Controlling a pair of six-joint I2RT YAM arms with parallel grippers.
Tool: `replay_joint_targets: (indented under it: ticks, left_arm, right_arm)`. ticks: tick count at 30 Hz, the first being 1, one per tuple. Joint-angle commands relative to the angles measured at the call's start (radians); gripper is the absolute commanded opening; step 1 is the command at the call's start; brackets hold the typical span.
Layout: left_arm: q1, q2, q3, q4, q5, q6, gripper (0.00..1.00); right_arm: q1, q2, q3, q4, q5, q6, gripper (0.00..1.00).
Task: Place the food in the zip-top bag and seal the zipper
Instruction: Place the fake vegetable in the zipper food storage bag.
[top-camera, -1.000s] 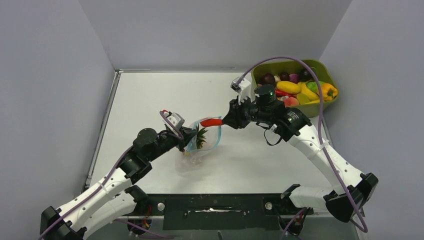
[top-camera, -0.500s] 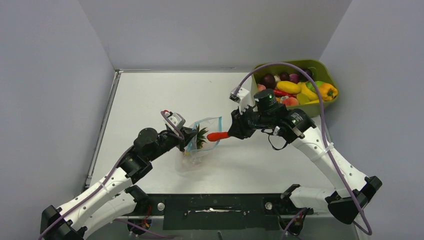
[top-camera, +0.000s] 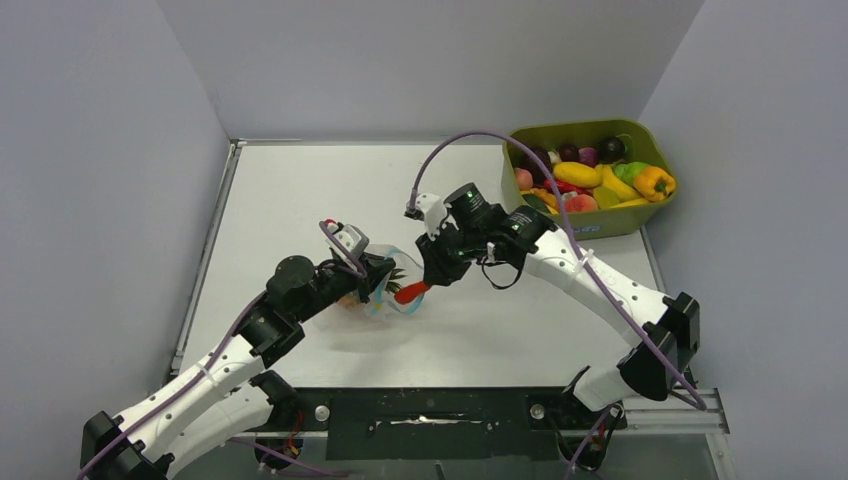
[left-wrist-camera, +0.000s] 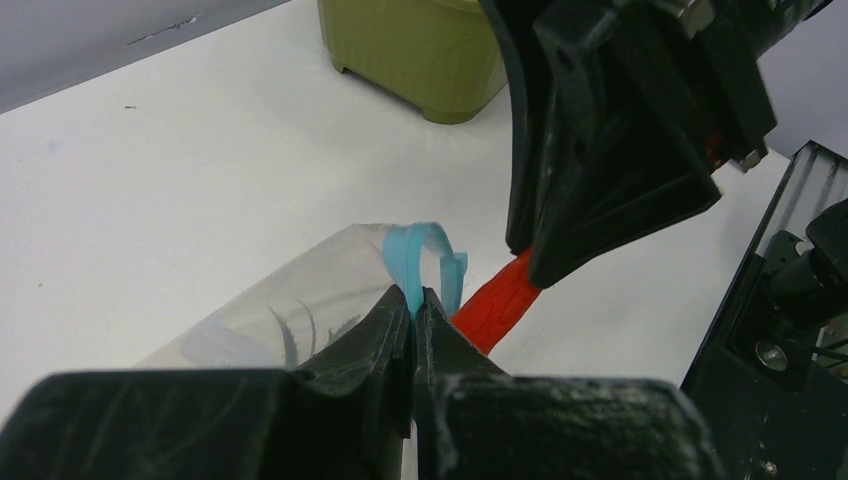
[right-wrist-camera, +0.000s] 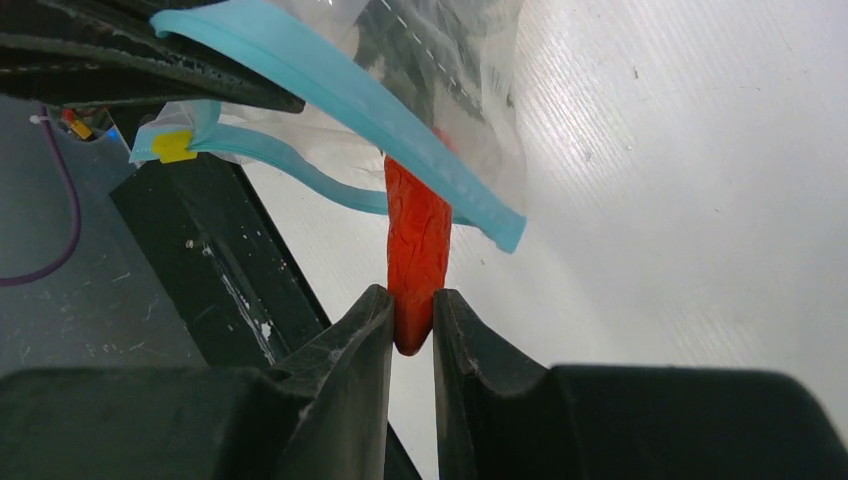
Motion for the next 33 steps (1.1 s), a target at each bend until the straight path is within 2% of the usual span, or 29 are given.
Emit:
replay_joint_targets:
  ticks: [1, 7, 15, 20, 33]
  left_arm:
    - [0.003, -0.011, 0.038, 0.101, 0.033, -0.020, 0.00]
    - [0.002, -0.009, 0.036, 0.103, 0.026, -0.018, 0.00]
    - [0.004, -0.019, 0.053, 0.028, 0.001, 0.025, 0.00]
    - [0.004, -0.029, 0.052, 0.003, -0.001, 0.043, 0.00]
    - [0.004, -0.014, 0.072, 0.018, 0.073, -0.003, 0.00]
  right_arm:
    - [0.039, 0.011, 0.050, 0.062, 0.031, -0.010, 0.00]
    - [0.045, -0.036, -0.033, 0.158, 0.091, 0.047, 0.00]
    - [0.025, -0.213, -0.082, 0.106, 0.215, 0.064, 0.00]
    - [0.024, -0.297, -0.159, 0.243, 0.112, 0.119, 0.00]
    - [0.025, -0.287, -0.382, 0.681, -0.057, 0.249, 0.00]
